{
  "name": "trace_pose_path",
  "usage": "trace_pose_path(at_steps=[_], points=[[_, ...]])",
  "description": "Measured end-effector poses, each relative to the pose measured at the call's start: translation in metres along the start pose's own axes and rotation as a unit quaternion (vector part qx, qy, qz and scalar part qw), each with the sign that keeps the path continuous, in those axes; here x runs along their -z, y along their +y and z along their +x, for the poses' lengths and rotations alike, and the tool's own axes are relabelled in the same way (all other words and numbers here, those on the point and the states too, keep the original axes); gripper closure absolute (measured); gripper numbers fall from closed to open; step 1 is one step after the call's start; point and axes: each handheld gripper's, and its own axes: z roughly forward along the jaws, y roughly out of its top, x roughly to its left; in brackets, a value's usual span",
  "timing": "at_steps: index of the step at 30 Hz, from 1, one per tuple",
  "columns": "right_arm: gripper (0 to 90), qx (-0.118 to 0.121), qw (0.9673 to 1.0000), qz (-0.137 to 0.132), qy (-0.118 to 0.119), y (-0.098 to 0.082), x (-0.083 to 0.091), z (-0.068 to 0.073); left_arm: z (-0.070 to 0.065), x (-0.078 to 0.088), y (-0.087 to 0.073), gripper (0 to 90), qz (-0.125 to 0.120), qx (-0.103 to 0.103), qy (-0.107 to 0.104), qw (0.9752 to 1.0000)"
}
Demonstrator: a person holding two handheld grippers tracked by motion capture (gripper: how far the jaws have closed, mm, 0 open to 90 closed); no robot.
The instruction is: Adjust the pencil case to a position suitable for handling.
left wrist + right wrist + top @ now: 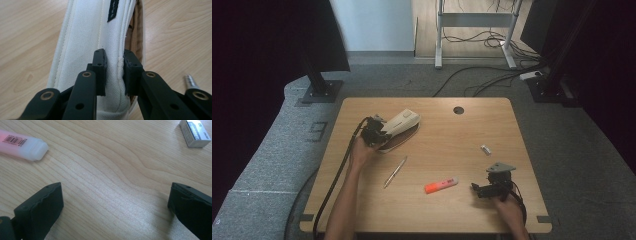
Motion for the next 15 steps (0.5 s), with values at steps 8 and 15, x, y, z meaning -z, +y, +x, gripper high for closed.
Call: trace_pose_path(at_steps=[8,15], points=[[0.0,0.0,1.0,0.0,0.0,0.0,0.0,0.0,-0.001,0.014,-0.016,75.3,-0.024,0.024,-0.024,0.9991],[0.0,0.0,1.0,0.0,0.0,0.0,0.0,0.0,-0.006,0.025,-0.03,75.9,-0.045,0.038,-0.041,0.9975]])
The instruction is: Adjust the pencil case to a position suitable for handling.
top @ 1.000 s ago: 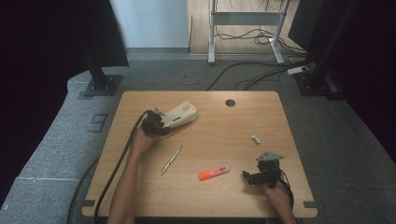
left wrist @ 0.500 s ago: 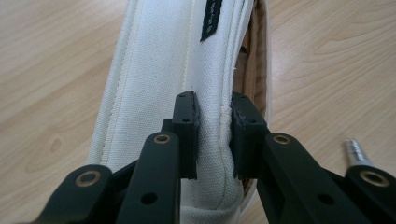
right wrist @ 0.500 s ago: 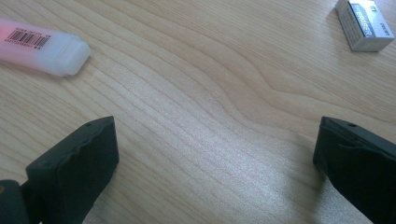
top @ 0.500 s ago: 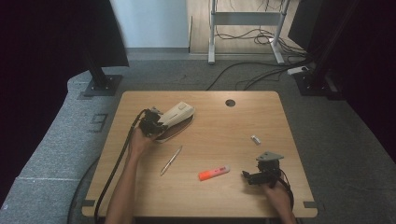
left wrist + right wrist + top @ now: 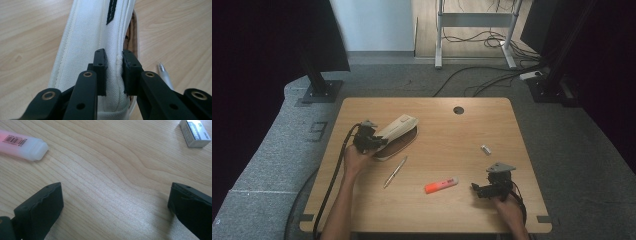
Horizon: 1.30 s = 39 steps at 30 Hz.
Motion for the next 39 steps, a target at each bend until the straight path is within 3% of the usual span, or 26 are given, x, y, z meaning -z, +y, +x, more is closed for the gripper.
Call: trace_pose_path(at_steps=[21,39], points=[[0.0,0.0,1.0,0.0,0.0,0.0,0.0,0.0,-0.015,0.03,-0.036,76.0,-0.029,0.018,-0.02,0.9992],[0.0,-0.005,1.0,0.002,-0.005,0.0,0.0,0.001,-0.017,0.034,-0.042,75.4,-0.031,0.01,-0.026,0.9991]])
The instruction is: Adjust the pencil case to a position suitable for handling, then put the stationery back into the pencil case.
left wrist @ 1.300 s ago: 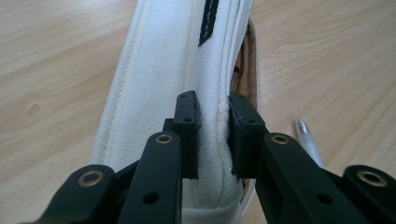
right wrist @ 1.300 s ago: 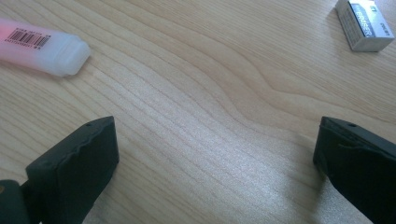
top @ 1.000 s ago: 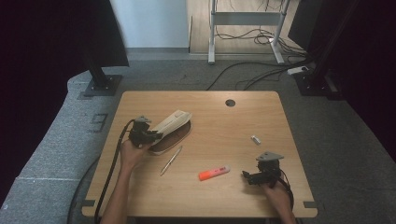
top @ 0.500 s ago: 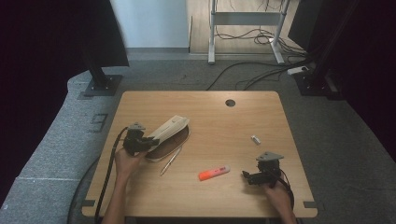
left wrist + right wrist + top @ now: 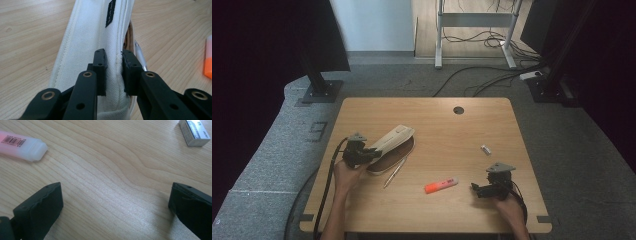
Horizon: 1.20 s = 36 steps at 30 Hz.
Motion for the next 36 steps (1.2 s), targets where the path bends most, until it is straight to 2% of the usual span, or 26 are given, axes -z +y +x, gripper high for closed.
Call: trace_pose_path(at_steps=[4,10,11,19,36], points=[[0.0,0.0,1.0,0.001,-0.001,0.001,0.0,0.0,0.001,0.0,0.0,75.3,-0.001,-0.001,-0.002,1.0],[0.0,0.001,0.9998,0.018,0.001,0.005,-0.001,0.002,-0.001,-0.001,-0.001,74.9,-0.001,-0.003,0.001,1.0],[0.2,0.006,0.9997,0.023,0.007,0.006,0.0,0.003,-0.001,-0.002,-0.001,74.8,-0.002,-0.003,0.001,1.0],[0.3,0.01,0.9996,0.014,0.023,0.012,0.003,0.003,0.0,-0.001,-0.001,74.5,-0.004,-0.002,-0.003,1.0],[1.1,0.002,0.9999,0.009,0.006,0.027,0.008,-0.013,0.0,-0.001,-0.002,73.5,-0.006,-0.002,-0.008,0.9999]])
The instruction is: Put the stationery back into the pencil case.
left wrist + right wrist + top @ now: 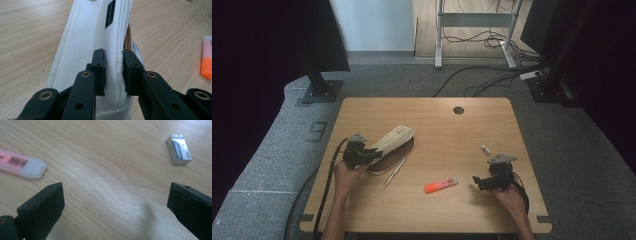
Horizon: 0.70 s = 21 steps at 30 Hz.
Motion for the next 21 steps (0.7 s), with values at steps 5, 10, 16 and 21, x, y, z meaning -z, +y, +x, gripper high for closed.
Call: trace_pose_path(at_steps=[5,10,16,21], points=[[3.8,-0.003,1.0,-0.001,0.002,0.004,0.001,-0.007,0.0,0.0,0.0,73.3,0.0,0.0,-0.002,1.0],[5.8,-0.004,1.0,-0.007,0.001,0.009,0.002,-0.013,0.0,0.0,-0.001,73.2,-0.001,0.001,-0.002,1.0],[9.7,-0.019,0.9996,-0.021,0.009,0.015,0.001,-0.019,0.0,0.0,-0.001,73.1,0.0,-0.001,-0.002,1.0],[13.0,-0.017,0.9994,-0.029,0.008,0.02,0.002,-0.025,0.0,0.0,-0.001,73.1,0.0,-0.002,-0.003,1.0]])
